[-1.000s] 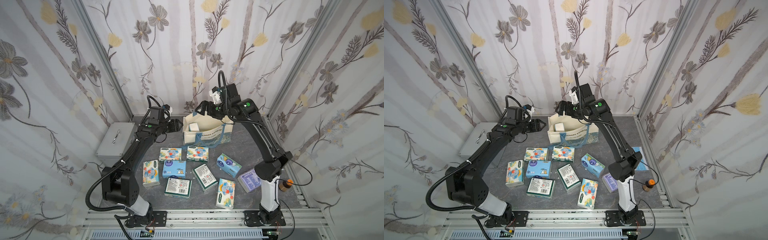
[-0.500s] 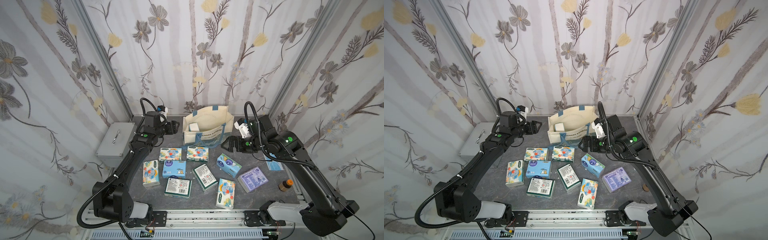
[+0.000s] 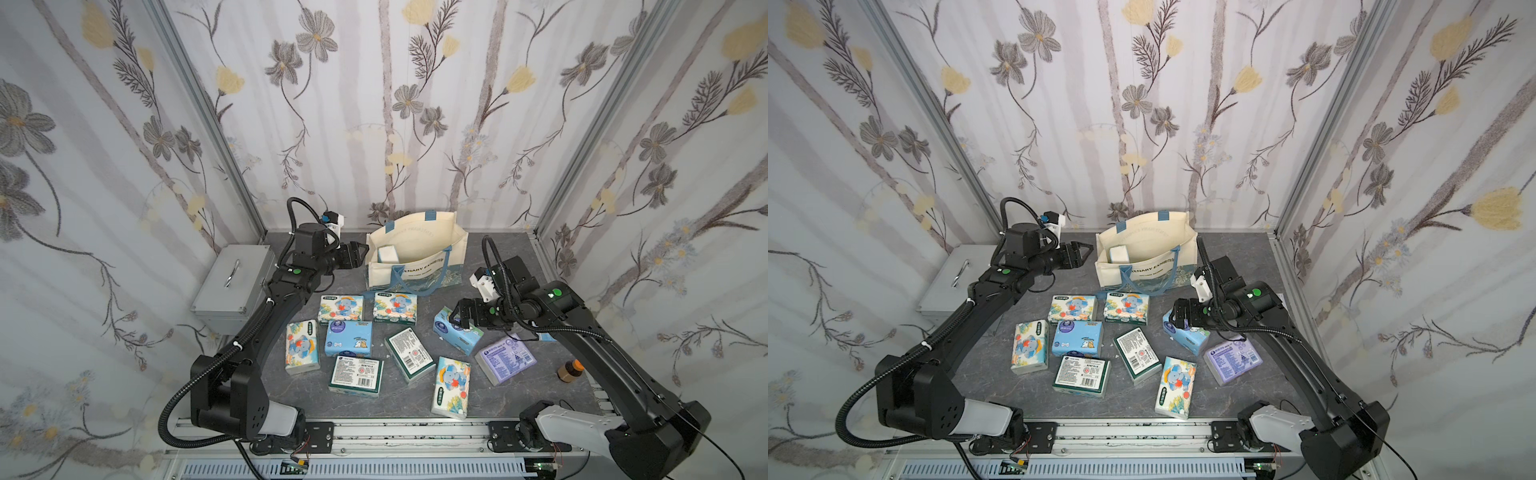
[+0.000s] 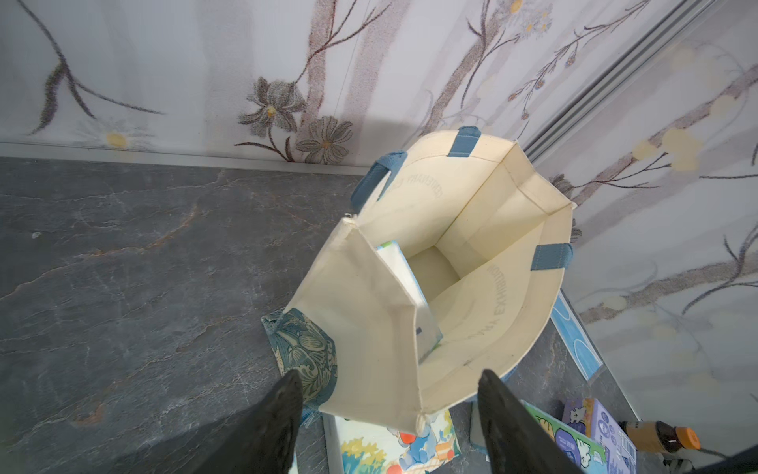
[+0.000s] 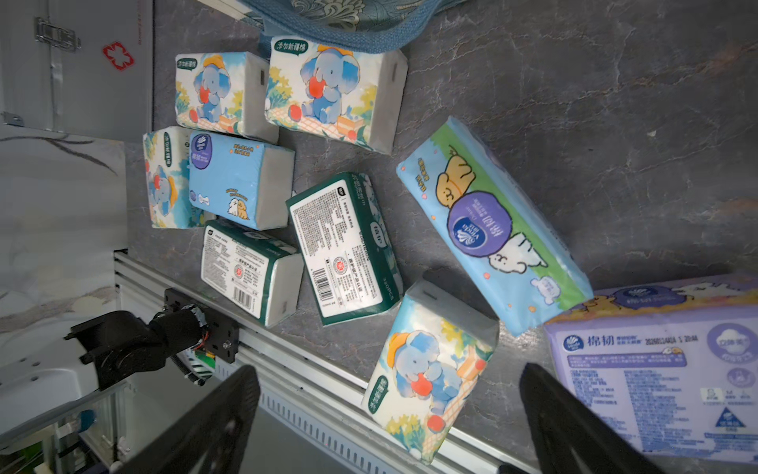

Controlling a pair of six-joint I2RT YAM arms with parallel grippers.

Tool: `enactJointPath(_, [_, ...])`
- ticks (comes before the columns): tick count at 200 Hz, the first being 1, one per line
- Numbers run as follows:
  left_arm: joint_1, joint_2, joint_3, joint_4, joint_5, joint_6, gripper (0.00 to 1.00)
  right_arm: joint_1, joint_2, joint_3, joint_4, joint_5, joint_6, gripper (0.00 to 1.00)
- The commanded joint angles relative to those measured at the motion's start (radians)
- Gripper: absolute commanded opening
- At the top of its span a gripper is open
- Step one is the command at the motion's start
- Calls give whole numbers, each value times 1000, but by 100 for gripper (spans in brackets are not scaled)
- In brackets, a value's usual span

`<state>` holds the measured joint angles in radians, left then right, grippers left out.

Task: Put tissues into the canvas bag
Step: Pick up the pack of facial tissues from the center of the board.

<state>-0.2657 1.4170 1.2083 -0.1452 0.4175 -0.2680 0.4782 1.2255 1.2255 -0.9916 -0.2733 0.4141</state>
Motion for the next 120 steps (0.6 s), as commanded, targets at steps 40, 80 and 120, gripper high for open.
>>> enactJointPath(40, [-67, 25, -27, 106, 50, 84, 69, -1, 163, 121, 8, 106, -115, 99])
enactJointPath(80, [-56, 17, 100, -64, 59, -14, 68, -1, 257, -25, 150, 128, -230, 99])
enactJointPath(120, [-60, -45, 22, 50, 65, -23, 69, 8, 340, 5, 150, 141, -275, 99])
